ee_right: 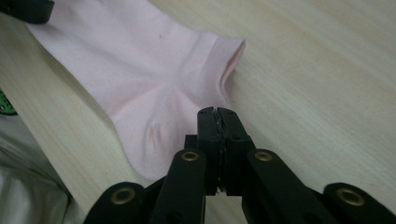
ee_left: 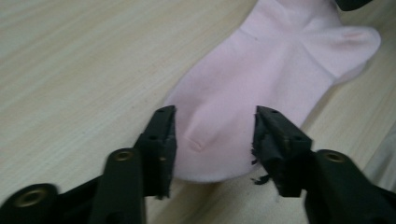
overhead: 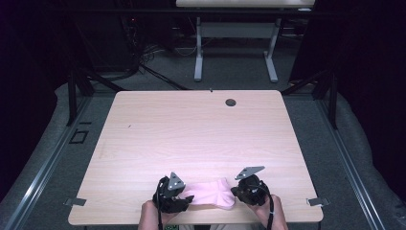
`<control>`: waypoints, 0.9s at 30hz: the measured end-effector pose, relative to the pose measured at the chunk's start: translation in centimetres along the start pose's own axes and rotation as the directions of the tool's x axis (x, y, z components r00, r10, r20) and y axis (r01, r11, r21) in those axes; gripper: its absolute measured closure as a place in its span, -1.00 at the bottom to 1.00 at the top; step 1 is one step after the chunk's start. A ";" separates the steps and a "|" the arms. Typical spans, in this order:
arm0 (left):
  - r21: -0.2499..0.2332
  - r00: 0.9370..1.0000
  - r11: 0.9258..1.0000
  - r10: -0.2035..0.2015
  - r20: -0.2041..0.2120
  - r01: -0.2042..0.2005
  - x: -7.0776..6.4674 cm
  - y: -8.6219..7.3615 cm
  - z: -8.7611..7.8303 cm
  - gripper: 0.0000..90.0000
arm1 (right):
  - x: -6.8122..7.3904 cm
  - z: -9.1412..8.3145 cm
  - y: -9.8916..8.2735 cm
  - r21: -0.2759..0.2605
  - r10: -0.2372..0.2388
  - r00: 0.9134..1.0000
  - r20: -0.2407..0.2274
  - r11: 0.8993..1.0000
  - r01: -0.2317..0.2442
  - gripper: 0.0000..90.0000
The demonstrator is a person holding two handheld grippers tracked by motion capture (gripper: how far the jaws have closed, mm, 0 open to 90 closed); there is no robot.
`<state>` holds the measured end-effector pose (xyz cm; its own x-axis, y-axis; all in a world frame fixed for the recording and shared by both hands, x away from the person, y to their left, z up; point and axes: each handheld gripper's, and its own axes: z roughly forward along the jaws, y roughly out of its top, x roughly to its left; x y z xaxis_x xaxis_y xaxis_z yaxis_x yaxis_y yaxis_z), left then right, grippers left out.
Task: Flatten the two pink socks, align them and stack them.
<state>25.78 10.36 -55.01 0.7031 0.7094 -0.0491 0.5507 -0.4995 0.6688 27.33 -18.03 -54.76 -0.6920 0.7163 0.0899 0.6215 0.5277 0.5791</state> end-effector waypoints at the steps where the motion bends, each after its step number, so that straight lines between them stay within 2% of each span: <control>1: -0.014 1.000 1.000 -0.004 -0.011 0.003 0.1 0.1 -0.3 -0.18 | 0.0 -0.3 0.0 -0.017 0.014 1.000 0.009 1.000 -0.014 0.81; 2: -0.028 1.000 1.000 -0.007 -0.026 0.006 0.2 0.1 -0.6 -0.36 | -0.3 -1.0 -0.1 -0.040 0.026 0.999 0.041 0.999 -0.024 0.56; 3: -0.038 0.999 0.999 -0.012 -0.037 0.010 0.5 0.1 -0.9 -0.36 | -0.3 -1.0 -0.1 -0.040 0.026 0.999 0.041 0.999 -0.024 0.56; 4: -0.050 0.999 0.999 -0.022 -0.045 0.020 0.9 0.1 -1.2 -0.51 | -0.7 -1.6 -0.3 -0.081 0.051 0.997 0.056 0.996 -0.046 0.20; 5: -0.058 0.998 0.998 -0.031 -0.057 0.027 1.3 0.0 -1.5 -0.51 | -0.7 -1.6 -0.3 -0.081 0.051 0.997 0.056 0.996 -0.046 0.20; 7: -0.066 0.995 0.997 -0.052 -0.082 0.046 2.3 -0.3 -2.0 -0.64 | -1.3 -2.3 -0.7 -0.115 0.068 0.994 0.080 0.992 -0.059 -0.18; 8: -0.073 0.993 0.996 -0.061 -0.097 0.054 2.9 -0.6 -2.3 -0.66 | -1.6 -2.5 -0.9 -0.118 0.076 0.992 0.097 0.991 -0.065 -0.33; 9: -0.076 0.991 0.995 -0.074 -0.114 0.065 3.4 -0.9 -2.5 -0.69 | -2.3 -2.9 -1.3 -0.123 0.105 0.988 0.117 0.988 -0.091 -0.57; 10: -0.073 0.985 0.993 -0.103 -0.141 0.093 4.5 -1.4 -2.7 -0.73 | -2.7 -3.0 -1.6 -0.127 0.118 0.984 0.130 0.987 -0.102 -0.66; 11: -0.073 0.985 0.993 -0.103 -0.141 0.093 4.5 -1.4 -2.7 -0.76 | -2.7 -3.0 -1.6 -0.127 0.118 0.984 0.130 0.987 -0.102 -0.66; 13: -0.072 0.977 0.991 -0.128 -0.172 0.117 5.5 -2.1 -2.9 -0.79 | -3.6 -3.2 -2.2 -0.139 0.148 0.977 0.152 0.982 -0.127 -0.75; 14: -0.068 0.972 0.989 -0.141 -0.190 0.130 6.2 -2.6 -2.9 -0.81 | -4.0 -3.2 -2.5 -0.139 0.165 0.973 0.163 0.980 -0.143 -0.83; 15: -0.067 0.968 0.987 -0.154 -0.198 0.144 6.6 -2.9 -2.9 -0.87 | -4.9 -3.1 -3.1 -0.136 0.192 0.963 0.190 0.976 -0.168 -0.96; 16: -0.065 0.964 0.986 -0.166 -0.208 0.156 7.1 -3.2 -2.9 -0.87 | -4.9 -3.1 -3.1 -0.136 0.192 0.963 0.190 0.976 -0.168 -0.96; 17: -0.060 0.960 0.984 -0.175 -0.219 0.166 7.6 -3.6 -2.9 -0.89 | -5.3 -3.0 -3.4 -0.129 0.203 0.958 0.203 0.975 -0.180 -1.00; 18: -0.060 0.950 0.980 -0.200 -0.241 0.192 8.5 -4.2 -2.8 -0.93 | -6.2 -2.8 -4.2 -0.128 0.227 0.946 0.230 0.971 -0.201 -1.00; 19: -0.060 0.950 0.980 -0.200 -0.241 0.192 8.5 -4.2 -2.8 -0.93 | -6.2 -2.8 -4.2 -0.128 0.227 0.946 0.230 0.971 -0.201 -1.00; 20: -0.059 0.945 0.978 -0.207 -0.252 0.198 8.9 -4.5 -2.7 -0.93 | -6.5 -2.7 -4.4 -0.127 0.234 0.944 0.234 0.970 -0.209 -1.00; 23: -0.038 0.935 0.976 -0.218 -0.279 0.216 10.2 -5.1 -2.2 -0.98 | -7.8 -2.3 -5.5 -0.125 0.268 0.924 0.273 0.962 -0.242 -1.00; 24: -0.031 0.931 0.975 -0.221 -0.289 0.222 10.5 -5.3 -2.0 -1.00 | -8.2 -2.2 -5.8 -0.126 0.282 0.920 0.273 0.958 -0.257 -1.00; 25: -0.029 0.929 0.974 -0.222 -0.294 0.224 10.9 -5.4 -1.8 -1.00 | -8.6 -2.0 -6.1 -0.128 0.293 0.914 0.282 0.955 -0.267 -1.00; 27: -0.039 0.921 0.972 -0.231 -0.314 0.230 11.3 -5.8 -1.5 -1.00 | -9.3 -1.8 -6.7 -0.122 0.301 0.905 0.302 0.953 -0.277 -1.00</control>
<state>29.88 21.99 -58.30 0.3792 0.9247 0.0333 0.6796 -0.3027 0.6682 28.98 -29.03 -58.04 -0.3279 0.9447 0.0113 0.7389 0.2490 0.6261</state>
